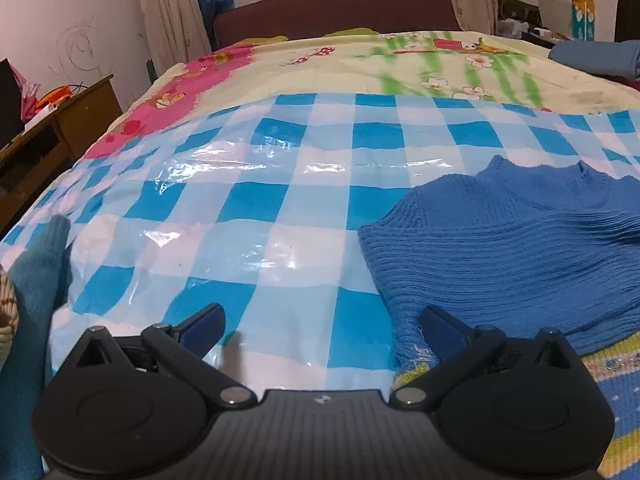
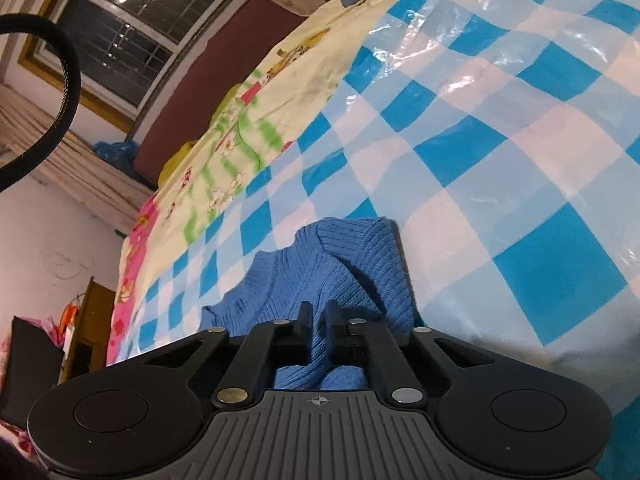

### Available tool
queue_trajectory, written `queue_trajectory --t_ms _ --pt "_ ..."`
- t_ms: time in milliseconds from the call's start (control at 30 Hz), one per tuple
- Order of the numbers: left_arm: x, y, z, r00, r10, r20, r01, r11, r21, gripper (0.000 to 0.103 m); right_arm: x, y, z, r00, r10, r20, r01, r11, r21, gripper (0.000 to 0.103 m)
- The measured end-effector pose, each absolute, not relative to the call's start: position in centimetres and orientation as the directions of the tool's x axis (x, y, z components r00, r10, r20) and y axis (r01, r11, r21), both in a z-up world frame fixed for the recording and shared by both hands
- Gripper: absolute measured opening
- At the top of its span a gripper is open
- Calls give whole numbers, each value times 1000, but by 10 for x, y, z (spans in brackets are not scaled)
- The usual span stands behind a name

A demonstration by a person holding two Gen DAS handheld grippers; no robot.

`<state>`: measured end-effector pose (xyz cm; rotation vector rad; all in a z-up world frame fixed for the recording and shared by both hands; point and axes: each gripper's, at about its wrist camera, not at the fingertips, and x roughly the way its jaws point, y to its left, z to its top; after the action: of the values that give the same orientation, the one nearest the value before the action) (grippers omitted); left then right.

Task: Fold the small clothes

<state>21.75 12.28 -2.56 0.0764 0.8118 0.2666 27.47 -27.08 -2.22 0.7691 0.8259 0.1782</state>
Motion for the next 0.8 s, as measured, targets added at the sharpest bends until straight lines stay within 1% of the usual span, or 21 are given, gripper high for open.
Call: queue_trajectory --t_ms 200,267,333,400,500,633,733,800 --pt "218 124 -29 650 266 -712 -219 962 160 103 270 -277 -30 658 412 -630 182 725 664 3" --pt "218 122 -29 651 267 -711 -216 962 165 103 268 -278 -28 660 422 -621 171 721 672 3" --pt "219 121 -29 651 267 -711 -210 963 170 103 268 -279 -27 656 431 -620 170 716 677 12" --pt "219 120 -29 651 268 -711 -208 963 172 103 271 -279 -28 651 430 -625 183 710 680 13" --pt "219 119 -28 650 267 -711 -206 963 173 103 278 -282 -37 657 417 -629 230 683 693 21" --pt "219 118 -28 652 267 -710 -202 963 176 103 286 -285 -47 664 438 -605 263 621 738 22" --pt "220 117 -28 652 266 -710 -199 964 178 103 286 -285 -48 671 433 -602 267 616 741 24" --pt "219 117 -28 653 264 -709 -199 964 176 103 283 -290 -48 682 443 -582 274 583 765 27"
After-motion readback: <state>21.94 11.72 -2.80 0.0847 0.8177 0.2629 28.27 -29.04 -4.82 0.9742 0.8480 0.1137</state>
